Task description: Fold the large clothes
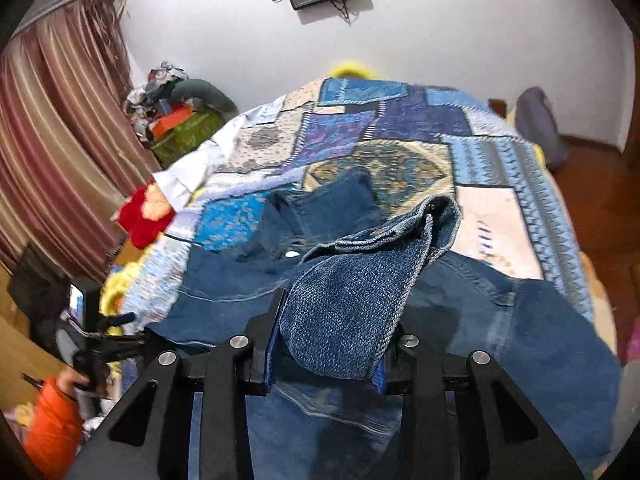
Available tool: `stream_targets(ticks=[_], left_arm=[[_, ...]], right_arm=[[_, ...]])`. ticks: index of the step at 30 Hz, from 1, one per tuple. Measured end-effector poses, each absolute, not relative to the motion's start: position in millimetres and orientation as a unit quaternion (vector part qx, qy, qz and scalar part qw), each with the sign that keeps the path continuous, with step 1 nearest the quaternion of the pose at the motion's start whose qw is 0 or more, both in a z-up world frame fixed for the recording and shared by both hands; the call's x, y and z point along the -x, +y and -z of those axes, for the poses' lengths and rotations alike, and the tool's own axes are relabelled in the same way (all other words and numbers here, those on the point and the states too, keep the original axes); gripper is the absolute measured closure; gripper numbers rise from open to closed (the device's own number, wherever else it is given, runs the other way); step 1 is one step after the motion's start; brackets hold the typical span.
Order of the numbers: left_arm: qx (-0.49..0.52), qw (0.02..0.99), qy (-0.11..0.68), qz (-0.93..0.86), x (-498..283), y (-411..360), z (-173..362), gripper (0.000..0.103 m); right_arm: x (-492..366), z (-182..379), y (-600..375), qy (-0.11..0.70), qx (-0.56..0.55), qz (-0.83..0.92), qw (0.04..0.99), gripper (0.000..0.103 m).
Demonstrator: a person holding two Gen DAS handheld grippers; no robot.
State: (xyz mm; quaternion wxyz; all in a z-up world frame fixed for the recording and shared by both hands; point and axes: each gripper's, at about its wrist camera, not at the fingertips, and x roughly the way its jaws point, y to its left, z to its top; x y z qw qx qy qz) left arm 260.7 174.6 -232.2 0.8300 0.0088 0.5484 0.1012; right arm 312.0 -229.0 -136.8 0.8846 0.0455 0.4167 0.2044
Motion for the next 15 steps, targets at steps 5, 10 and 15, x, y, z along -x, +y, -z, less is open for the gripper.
stream_targets(ticks=[5, 10, 15], left_arm=[[-0.023, 0.817, 0.566, -0.105, -263.1, 169.0, 249.7, 0.027], [-0.038, 0.818, 0.567, -0.094, -244.8, 157.9, 247.7, 0.027], [-0.04, 0.839, 0.537, -0.081, -234.3, 158.1, 213.3, 0.027]], right_arm=[[-318.5, 185.1, -245.7, 0.473, -0.005, -0.157, 0.867, 0.07], [-320.9, 218.1, -253.7, 0.516, 0.041, -0.124, 0.846, 0.046], [-313.2, 201.4, -256.9, 0.496, 0.084, -0.106, 0.858, 0.036]])
